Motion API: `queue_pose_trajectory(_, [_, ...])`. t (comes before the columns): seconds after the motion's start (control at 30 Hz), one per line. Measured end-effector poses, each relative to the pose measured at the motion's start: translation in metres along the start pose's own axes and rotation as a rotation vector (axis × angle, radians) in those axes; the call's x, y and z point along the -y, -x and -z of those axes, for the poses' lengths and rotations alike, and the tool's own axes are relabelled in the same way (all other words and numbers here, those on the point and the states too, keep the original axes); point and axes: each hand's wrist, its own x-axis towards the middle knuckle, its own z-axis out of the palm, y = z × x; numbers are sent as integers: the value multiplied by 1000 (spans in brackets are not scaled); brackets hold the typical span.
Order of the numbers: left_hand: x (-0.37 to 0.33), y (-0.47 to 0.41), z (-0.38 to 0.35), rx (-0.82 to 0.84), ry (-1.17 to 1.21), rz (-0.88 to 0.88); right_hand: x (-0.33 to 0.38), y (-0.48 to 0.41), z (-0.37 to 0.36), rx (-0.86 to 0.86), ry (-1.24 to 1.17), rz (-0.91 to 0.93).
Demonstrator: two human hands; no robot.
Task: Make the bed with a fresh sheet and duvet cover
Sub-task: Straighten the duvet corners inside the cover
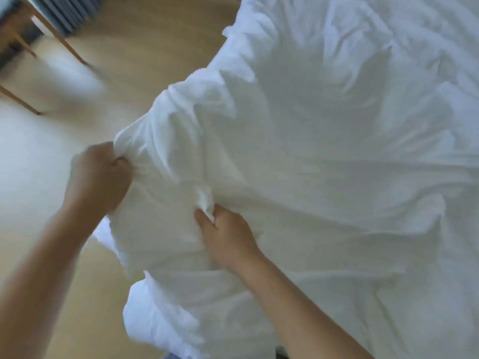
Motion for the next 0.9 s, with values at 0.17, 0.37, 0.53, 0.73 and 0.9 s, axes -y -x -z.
queue_pose_trajectory(0.17, [140,-60,-41,194,-415,275,33,-72,-113,161,179,-127])
queue_pose_trajectory(0.37, [221,-71,-167,696,-70,342,-25,-118,-161,-8,313,-182])
queue_pose_trajectory(0.53, [225,-105,-185,551,419,587,-26,-178,-138,-365,435,-84])
queue_pose_trajectory(0.73, [209,-120,-192,593,486,519,-40,-234,-129,-149,716,-308])
queue_pose_trajectory(0.9, [208,-128,-167,517,385,438,-22,-229,-125,-488,424,42])
